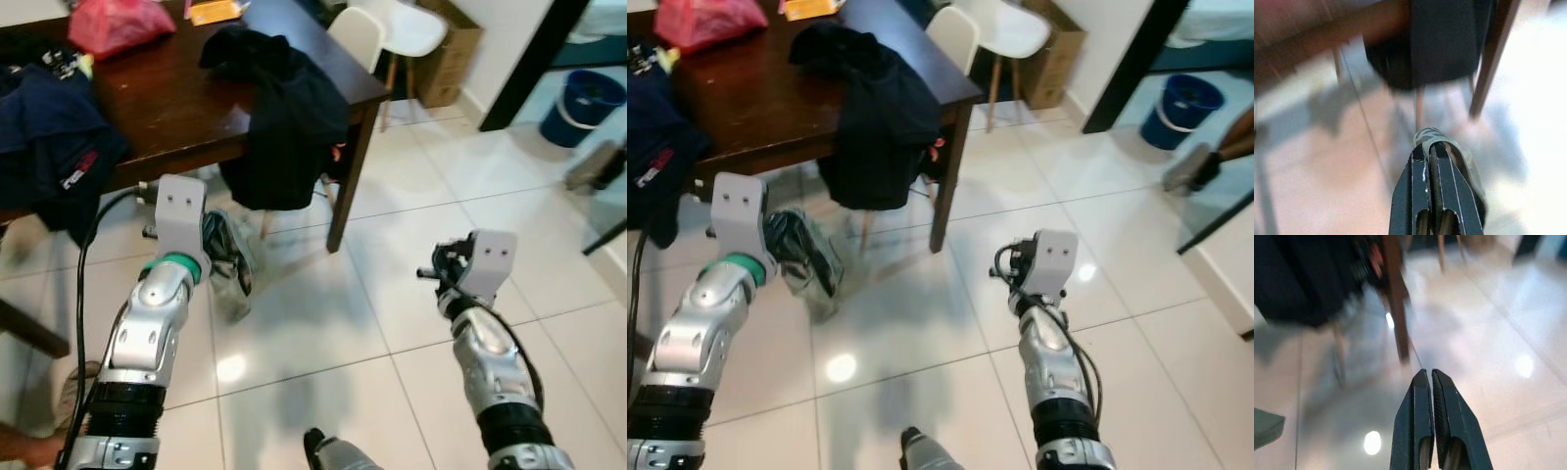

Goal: Hang hanger

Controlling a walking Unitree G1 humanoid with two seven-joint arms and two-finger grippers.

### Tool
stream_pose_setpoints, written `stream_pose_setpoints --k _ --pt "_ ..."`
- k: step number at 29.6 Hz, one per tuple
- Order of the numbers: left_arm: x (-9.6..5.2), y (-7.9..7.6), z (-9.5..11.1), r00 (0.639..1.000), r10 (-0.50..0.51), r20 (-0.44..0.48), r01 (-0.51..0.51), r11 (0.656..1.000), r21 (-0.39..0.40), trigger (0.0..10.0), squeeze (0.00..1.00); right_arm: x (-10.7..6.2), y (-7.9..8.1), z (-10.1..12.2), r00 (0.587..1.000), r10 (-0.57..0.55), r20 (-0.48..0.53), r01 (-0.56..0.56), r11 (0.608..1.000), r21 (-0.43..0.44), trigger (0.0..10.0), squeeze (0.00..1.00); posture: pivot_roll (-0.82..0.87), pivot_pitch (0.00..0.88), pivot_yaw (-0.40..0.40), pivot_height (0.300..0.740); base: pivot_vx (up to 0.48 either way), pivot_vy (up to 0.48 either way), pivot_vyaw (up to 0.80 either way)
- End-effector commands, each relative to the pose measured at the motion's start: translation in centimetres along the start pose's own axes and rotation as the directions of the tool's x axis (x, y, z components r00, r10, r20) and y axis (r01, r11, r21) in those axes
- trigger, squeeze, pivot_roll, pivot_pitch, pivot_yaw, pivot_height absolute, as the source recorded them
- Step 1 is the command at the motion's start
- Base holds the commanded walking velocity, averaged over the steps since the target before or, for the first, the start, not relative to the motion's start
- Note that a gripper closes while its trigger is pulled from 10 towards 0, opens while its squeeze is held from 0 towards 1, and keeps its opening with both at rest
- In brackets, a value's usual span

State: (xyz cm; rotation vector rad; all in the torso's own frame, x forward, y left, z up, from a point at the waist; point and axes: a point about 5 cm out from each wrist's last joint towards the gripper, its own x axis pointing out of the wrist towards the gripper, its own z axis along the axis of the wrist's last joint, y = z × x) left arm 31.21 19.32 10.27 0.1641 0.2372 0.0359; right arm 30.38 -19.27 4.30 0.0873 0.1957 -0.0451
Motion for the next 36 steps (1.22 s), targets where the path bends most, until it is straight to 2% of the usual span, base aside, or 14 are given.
stream_pose_setpoints --k 1,9,12,23,28,36 --pt "-0.2 -0.1 -2.5 0.998 0.004 -0.058 -0.002 0.999 0.032 10.0 0.0 -1.1 -1.0 -2.6 0.995 -0.038 -0.097 0.038 0.999 -0.002 10.0 0.0 0.01 0.035 0.026 0.74 0.0 0.0 -0.78" --pt "-0.7 0.4 -5.4 0.992 0.021 -0.121 -0.013 0.998 0.068 10.0 0.0 -1.6 -0.6 -3.8 0.991 -0.025 -0.132 0.025 1.0 -0.005 10.0 0.0 0.01 0.035 0.029 0.74 0.0 0.0 -0.78" --pt "-1.1 0.0 -6.4 0.993 0.013 -0.119 -0.003 0.997 0.081 10.0 0.0 -1.7 -0.6 -4.2 0.99 -0.024 -0.136 0.023 1.0 -0.008 10.0 0.0 0.01 0.034 0.03 0.74 0.0 0.0 -0.77" --pt "-1.2 -0.6 -6.3 0.998 -0.007 -0.065 0.014 0.995 0.102 10.0 0.0 -1.0 -0.7 -3.0 0.997 -0.016 -0.079 0.015 1.0 -0.01 10.0 0.0 0.0 0.047 0.025 0.74 0.0 0.0 -0.78" --pt "-1.0 -0.7 -5.9 0.999 -0.015 -0.035 0.018 0.996 0.087 10.0 0.0 -0.6 -0.7 -2.1 0.999 -0.014 -0.032 0.014 1.0 -0.005 10.0 0.0 -0.01 0.058 0.028 0.74 0.0 0.0 -0.77" --pt "-0.9 -1.1 -5.7 0.999 -0.028 -0.02 0.029 0.997 0.076 10.0 0.0 -0.5 -0.6 -1.9 1.0 -0.007 -0.016 0.006 1.0 -0.009 10.0 0.0 -0.02 0.061 0.02 0.74 0.0 0.0 -0.78"
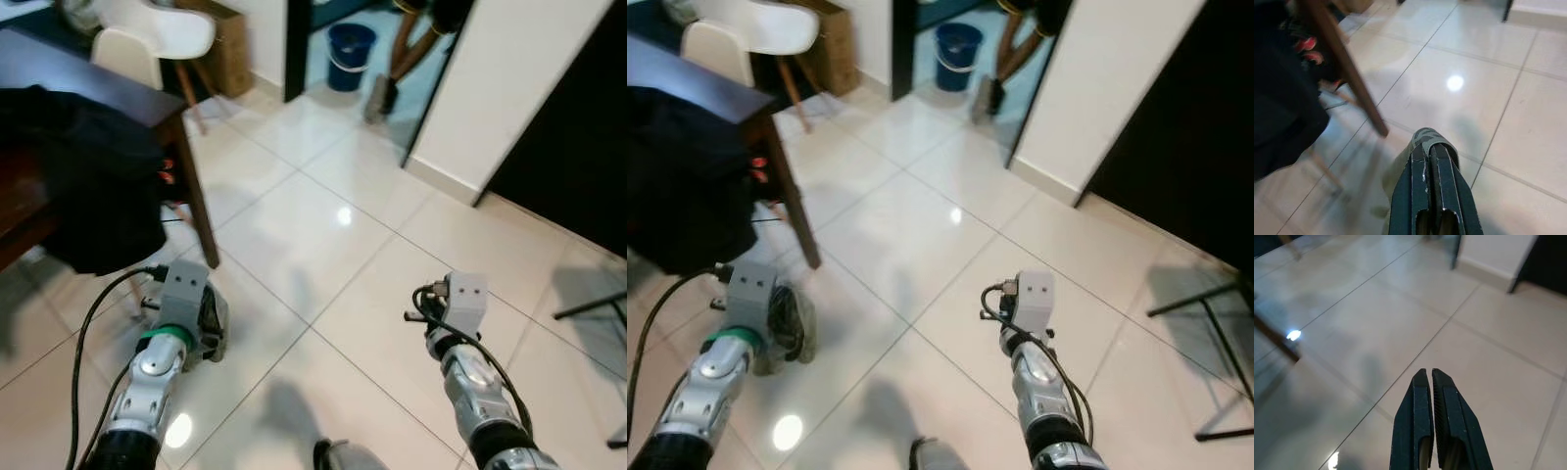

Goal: Hang hanger

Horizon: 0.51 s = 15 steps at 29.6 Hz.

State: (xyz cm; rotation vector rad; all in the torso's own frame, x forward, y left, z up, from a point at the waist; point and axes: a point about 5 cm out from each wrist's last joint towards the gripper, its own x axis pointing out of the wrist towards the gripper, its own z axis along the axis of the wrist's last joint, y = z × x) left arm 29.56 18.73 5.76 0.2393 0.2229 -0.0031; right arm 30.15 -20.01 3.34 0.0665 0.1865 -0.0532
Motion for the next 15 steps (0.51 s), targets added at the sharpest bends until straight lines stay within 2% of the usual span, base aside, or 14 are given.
stream_pose_setpoints --k 1,10,15 --pt "-0.36 0.07 -1.05 0.999 -0.002 -0.037 0.002 1.0 -0.003 10.0 0.0 -0.47 0.26 -0.93 1.0 0.004 -0.026 -0.003 1.0 0.011 10.0 0.0 -0.02 0.061 0.02 0.74 0.0 0.0 -0.78" --pt "-0.03 -0.04 -0.85 0.999 -0.006 -0.031 0.006 1.0 -0.001 10.0 0.0 -0.47 -0.04 -0.68 1.0 0.001 -0.012 -0.001 1.0 0.0 10.0 0.0 -0.03 0.05 0.028 0.74 0.0 0.0 -0.78" --pt "0.42 0.63 -0.33 1.0 0.0 -0.016 0.0 1.0 0.01 10.0 0.0 -0.42 -0.24 -0.53 1.0 -0.011 -0.003 0.011 1.0 0.003 10.0 0.0 -0.03 0.042 0.041 0.74 0.0 0.0 -0.78"
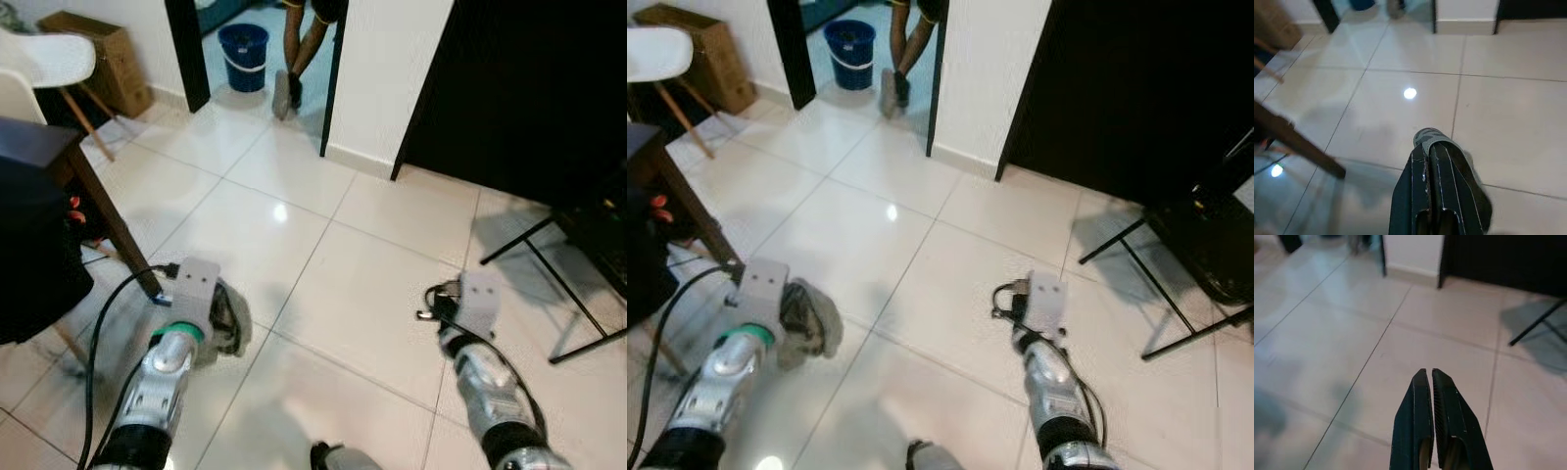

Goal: Hang hanger

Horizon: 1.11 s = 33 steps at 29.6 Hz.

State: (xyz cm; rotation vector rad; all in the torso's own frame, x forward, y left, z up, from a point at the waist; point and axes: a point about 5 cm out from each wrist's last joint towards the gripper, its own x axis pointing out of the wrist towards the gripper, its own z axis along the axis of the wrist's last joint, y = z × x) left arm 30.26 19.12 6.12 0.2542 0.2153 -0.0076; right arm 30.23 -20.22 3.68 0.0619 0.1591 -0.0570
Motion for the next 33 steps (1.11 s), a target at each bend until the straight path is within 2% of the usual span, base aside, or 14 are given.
stream_pose_setpoints --k 1,7,18,23,33 --pt "-0.1 0.2 -0.7 1.0 0.003 -0.022 -0.003 1.0 -0.005 10.0 0.0 -0.5 -0.1 -0.9 1.0 -0.009 -0.029 0.009 1.0 0.007 10.0 0.0 -0.03 0.042 0.041 0.74 0.0 0.0 -0.78" --pt "0.0 0.8 -0.5 1.0 0.002 -0.016 -0.002 1.0 0.008 10.0 0.0 -0.7 -0.8 -0.9 0.999 -0.046 -0.021 0.047 0.999 0.013 10.0 0.0 -0.04 0.035 0.062 0.74 0.0 0.0 -0.78" --pt "0.3 0.9 -0.4 1.0 -0.013 -0.015 0.013 1.0 0.027 10.0 0.0 -1.0 -0.9 -1.1 0.998 -0.054 -0.014 0.054 0.999 0.003 10.0 0.0 -0.04 0.045 0.081 0.74 0.0 0.0 -0.78" --pt "-0.1 1.6 -0.6 1.0 0.001 -0.014 -0.001 1.0 0.026 10.0 0.0 -1.6 -1.3 -1.6 0.997 -0.075 -0.02 0.075 0.997 0.014 10.0 0.0 -0.04 0.062 0.082 0.74 0.0 0.0 -0.78" --pt "-0.1 1.4 -0.7 1.0 -0.007 -0.02 0.008 1.0 0.02 10.0 0.0 -1.4 -1.0 -1.4 0.998 -0.068 -0.014 0.068 0.998 0.012 10.0 0.0 -0.04 0.078 0.087 0.74 0.0 0.0 -0.78"
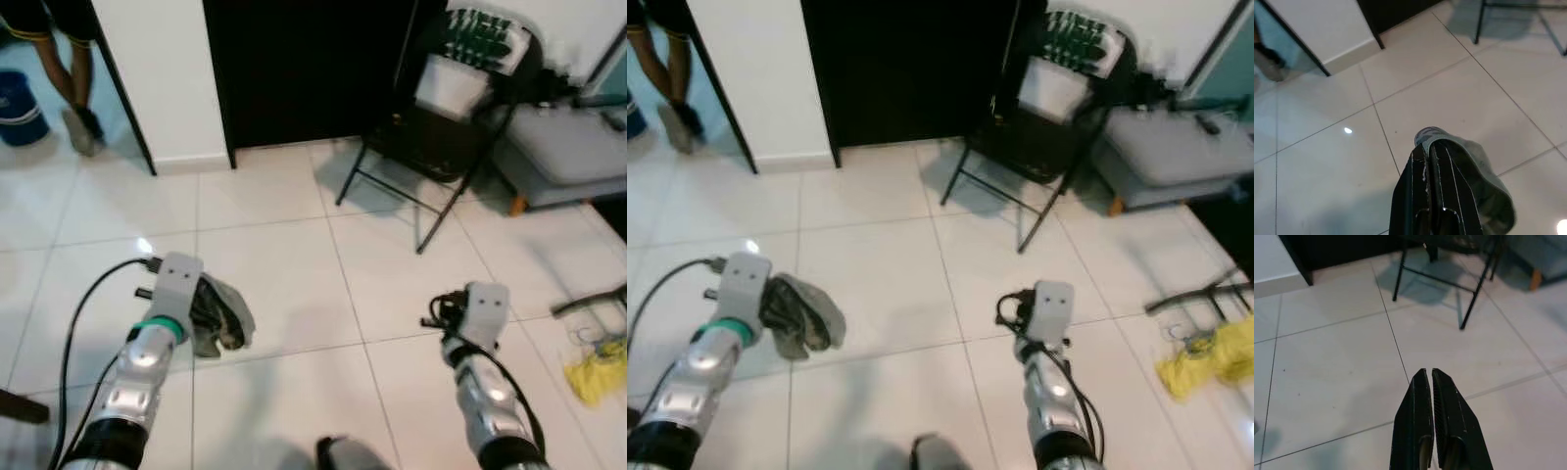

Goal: Hang hanger

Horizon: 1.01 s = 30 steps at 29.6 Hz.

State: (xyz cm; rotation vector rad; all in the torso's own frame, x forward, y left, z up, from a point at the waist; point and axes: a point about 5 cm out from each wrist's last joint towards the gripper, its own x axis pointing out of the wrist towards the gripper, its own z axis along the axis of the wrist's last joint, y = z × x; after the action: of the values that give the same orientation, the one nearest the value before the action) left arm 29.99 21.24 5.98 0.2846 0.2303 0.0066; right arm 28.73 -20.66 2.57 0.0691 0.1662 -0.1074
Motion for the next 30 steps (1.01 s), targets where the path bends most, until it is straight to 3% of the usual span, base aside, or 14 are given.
stream_pose_setpoints --k 1,7,13,25,30 --pt "0.1 -0.6 0.0 1.0 -0.023 -0.003 0.023 1.0 -0.008 10.0 0.0 -0.1 -0.4 -0.1 1.0 -0.018 -0.008 0.018 1.0 0.001 10.0 0.0 -0.04 0.078 0.087 0.74 0.0 0.0 -0.78" --pt "0.3 -0.9 0.2 0.999 -0.034 0.002 0.034 0.999 -0.013 10.0 0.0 -0.2 -0.4 0.0 1.0 -0.021 0.011 0.021 1.0 -0.004 10.0 0.0 -0.05 0.066 0.095 0.74 0.0 0.0 -0.78" --pt "0.5 -0.9 0.3 0.999 -0.037 0.003 0.037 0.999 -0.013 10.0 0.0 -0.8 -1.1 -0.6 0.999 -0.044 -0.005 0.044 0.999 -0.011 10.0 0.0 -0.07 0.06 0.098 0.74 0.0 0.0 -0.78" --pt "2.2 -1.7 2.0 0.997 -0.077 0.032 0.077 0.997 0.002 10.0 0.0 -0.2 -3.3 1.1 0.993 -0.11 0.043 0.111 0.993 -0.024 10.0 0.0 -0.12 0.033 0.135 0.74 0.0 0.0 -0.78" --pt "2.2 -1.9 2.0 0.997 -0.073 0.034 0.074 0.997 -0.01 10.0 0.0 -0.7 -2.6 0.2 0.995 -0.096 0.025 0.096 0.995 -0.024 10.0 0.0 -0.11 0.039 0.127 0.74 0.0 0.0 -0.78"
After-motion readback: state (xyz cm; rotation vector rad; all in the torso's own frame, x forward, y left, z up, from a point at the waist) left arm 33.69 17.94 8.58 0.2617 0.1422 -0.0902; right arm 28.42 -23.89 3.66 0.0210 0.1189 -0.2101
